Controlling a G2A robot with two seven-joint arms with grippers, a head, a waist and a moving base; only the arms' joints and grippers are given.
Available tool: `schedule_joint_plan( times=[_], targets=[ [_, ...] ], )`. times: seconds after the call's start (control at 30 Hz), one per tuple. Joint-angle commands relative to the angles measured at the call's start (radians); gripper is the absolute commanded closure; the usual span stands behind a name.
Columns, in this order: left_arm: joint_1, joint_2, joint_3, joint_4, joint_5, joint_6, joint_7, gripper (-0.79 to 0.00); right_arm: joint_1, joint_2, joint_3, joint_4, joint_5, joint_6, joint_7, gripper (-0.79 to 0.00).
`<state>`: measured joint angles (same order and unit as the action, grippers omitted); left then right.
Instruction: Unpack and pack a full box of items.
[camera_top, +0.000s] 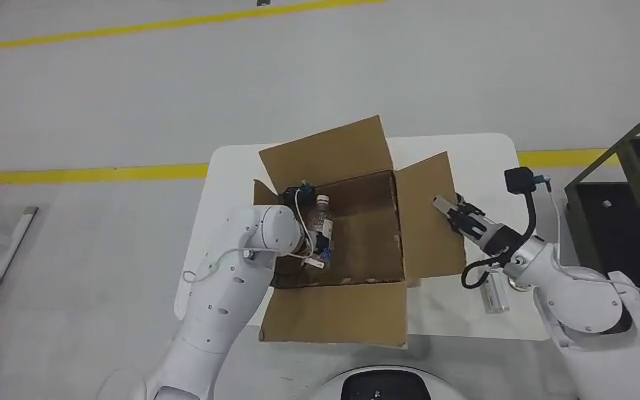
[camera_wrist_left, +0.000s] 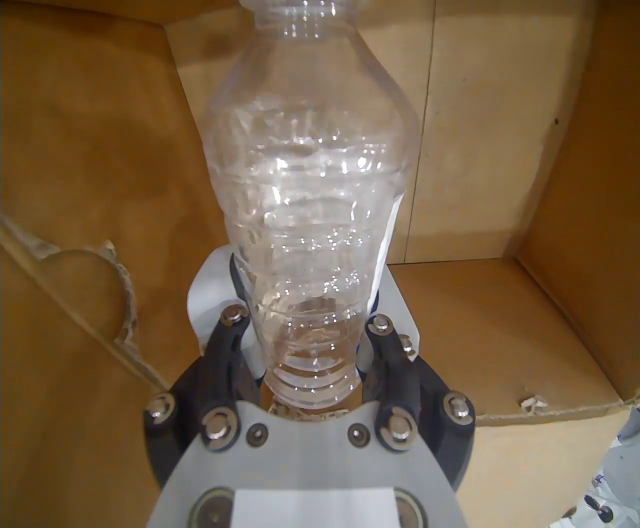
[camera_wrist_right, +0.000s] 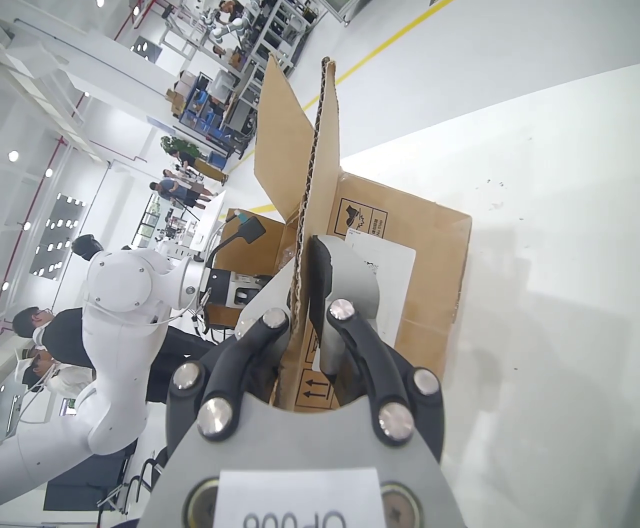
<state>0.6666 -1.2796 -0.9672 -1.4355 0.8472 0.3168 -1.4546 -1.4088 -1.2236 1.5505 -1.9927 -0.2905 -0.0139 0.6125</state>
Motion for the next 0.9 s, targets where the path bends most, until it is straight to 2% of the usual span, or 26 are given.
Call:
schedule_joint_plan(
  times=[0.0,0.13,0.17,0.23,0.27,0.3,0.67,0.87],
  targets=[
    [-0.005,-0.003,0.006,0.021,-0.003,0.007,0.006,0.0,0.0,0.001,0.0,0.001,0.002,-0.002,0.003,0.0],
    [-0.015,-0.008,0.018,0.047,-0.007,0.009,0.016,-0.009,-0.002,0.004,-0.001,0.003,0.003,-0.005,0.005,0.0],
    [-0.016,-0.009,0.021,0.054,-0.007,0.011,0.019,-0.065,-0.004,0.004,-0.002,0.004,0.004,-0.005,0.005,0.0],
    [-0.02,-0.012,0.028,0.065,-0.008,0.013,0.02,-0.231,-0.005,0.006,-0.002,0.008,0.004,-0.007,0.004,0.0],
    [-0.023,-0.013,0.03,0.071,-0.011,0.014,0.02,-0.588,-0.006,0.006,-0.002,0.011,0.004,-0.008,0.004,0.0],
    [-0.025,-0.014,0.033,0.075,-0.012,0.014,0.022,-0.785,-0.007,0.007,-0.002,0.014,0.004,-0.007,0.003,0.0],
    [-0.037,-0.018,0.023,0.097,-0.041,0.01,0.031,-0.785,-0.011,0.014,0.01,0.039,0.014,-0.002,-0.001,0.0],
    [-0.032,-0.011,0.006,0.037,-0.038,-0.039,0.03,-0.785,-0.007,0.019,0.017,0.064,-0.01,-0.01,-0.006,0.0]
  ],
)
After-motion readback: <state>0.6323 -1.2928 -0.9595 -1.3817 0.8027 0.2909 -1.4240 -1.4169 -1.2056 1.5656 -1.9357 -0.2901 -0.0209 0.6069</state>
